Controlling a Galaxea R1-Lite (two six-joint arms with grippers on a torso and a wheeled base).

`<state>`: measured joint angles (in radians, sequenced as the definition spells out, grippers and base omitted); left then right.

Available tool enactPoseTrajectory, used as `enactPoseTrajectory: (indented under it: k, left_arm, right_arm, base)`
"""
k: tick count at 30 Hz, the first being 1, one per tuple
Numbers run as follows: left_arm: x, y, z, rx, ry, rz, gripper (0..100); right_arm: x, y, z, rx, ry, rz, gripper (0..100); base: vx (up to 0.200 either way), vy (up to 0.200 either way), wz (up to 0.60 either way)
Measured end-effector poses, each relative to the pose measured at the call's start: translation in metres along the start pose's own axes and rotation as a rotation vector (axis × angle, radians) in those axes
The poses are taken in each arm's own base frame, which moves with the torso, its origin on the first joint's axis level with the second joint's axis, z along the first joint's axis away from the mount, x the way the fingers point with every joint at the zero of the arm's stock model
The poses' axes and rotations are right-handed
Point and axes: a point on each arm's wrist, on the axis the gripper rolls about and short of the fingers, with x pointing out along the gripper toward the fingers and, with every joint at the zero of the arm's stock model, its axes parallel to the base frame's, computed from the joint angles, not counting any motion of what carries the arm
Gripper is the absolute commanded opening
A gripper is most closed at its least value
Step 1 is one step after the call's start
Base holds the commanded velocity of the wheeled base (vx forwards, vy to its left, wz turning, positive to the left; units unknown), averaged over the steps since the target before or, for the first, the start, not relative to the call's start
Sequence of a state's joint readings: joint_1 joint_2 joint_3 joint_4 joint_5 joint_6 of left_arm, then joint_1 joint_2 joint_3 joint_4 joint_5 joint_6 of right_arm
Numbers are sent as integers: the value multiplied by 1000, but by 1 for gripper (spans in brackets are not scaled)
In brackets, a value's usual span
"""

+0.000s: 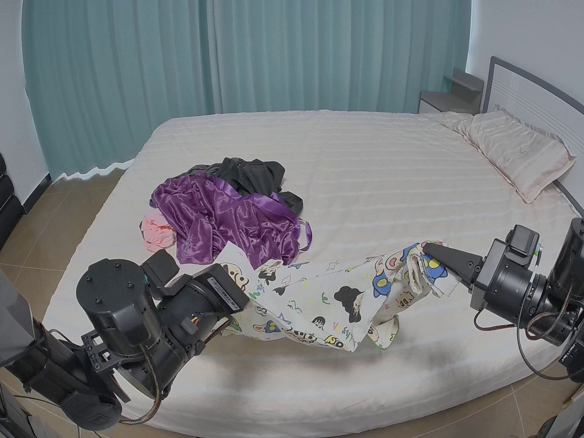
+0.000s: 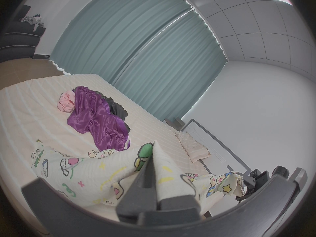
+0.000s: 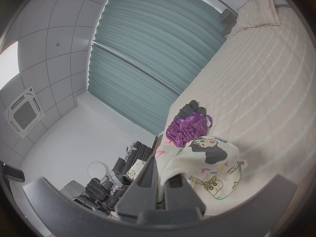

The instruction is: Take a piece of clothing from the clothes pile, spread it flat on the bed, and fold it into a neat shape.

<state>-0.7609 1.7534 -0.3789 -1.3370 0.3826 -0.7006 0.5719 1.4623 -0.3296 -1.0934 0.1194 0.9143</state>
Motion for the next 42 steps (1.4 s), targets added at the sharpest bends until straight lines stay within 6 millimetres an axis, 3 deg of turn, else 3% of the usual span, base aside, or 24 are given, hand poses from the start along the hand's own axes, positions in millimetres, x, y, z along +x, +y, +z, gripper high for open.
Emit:
enactPoseTrajectory:
  k: [42]
  left_arm:
    - [0, 0, 0, -1, -3, 1, 0]
  right_arm:
    - [2, -3, -1, 4, 7, -14, 0]
  base:
    - [0, -200, 0]
